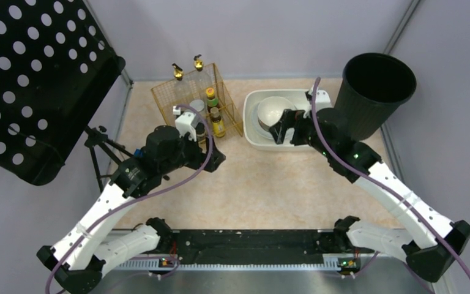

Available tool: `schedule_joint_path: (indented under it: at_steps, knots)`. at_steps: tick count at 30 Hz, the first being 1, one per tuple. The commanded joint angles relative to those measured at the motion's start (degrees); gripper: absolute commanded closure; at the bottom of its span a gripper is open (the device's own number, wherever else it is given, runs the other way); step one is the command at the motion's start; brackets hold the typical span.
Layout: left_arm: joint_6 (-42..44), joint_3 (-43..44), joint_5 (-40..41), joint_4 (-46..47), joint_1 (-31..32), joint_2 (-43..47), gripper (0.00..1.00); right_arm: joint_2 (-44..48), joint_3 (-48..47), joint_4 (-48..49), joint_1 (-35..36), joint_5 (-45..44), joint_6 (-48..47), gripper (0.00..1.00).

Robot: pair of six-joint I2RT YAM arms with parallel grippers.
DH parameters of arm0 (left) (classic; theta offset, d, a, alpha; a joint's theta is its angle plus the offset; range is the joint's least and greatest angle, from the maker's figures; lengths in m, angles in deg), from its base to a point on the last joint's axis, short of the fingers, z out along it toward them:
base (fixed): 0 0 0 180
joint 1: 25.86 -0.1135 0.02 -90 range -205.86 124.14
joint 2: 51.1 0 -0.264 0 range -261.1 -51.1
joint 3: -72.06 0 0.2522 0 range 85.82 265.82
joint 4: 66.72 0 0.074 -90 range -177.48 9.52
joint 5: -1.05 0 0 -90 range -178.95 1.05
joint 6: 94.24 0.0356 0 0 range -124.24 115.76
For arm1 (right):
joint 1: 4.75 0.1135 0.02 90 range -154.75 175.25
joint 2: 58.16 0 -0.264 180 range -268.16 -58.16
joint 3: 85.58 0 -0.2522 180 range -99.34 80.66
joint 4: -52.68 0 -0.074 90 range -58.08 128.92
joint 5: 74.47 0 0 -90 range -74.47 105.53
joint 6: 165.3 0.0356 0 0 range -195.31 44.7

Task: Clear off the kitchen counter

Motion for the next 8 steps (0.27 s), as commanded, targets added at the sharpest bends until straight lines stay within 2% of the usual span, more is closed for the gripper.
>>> schedule_joint_path:
  at_steps: [1,5,8]
  knots:
    - [-0.17,3.22,1.29,3.13,0.19,-0.54,0.01,5.45,3.77,-0.53,1.96,3.14,-2.08,0.01]
    - [-0.44,3.93,0.00,3.58,0.19,-1.73,0.01,11.66,7.42,1.22,2.35,11.12,-6.66,0.01]
    - [-0.44,3.83,-0.39,3.66,0.23,-1.99,0.01,12.00,7.52,-1.21,2.36,8.49,-8.02,0.01]
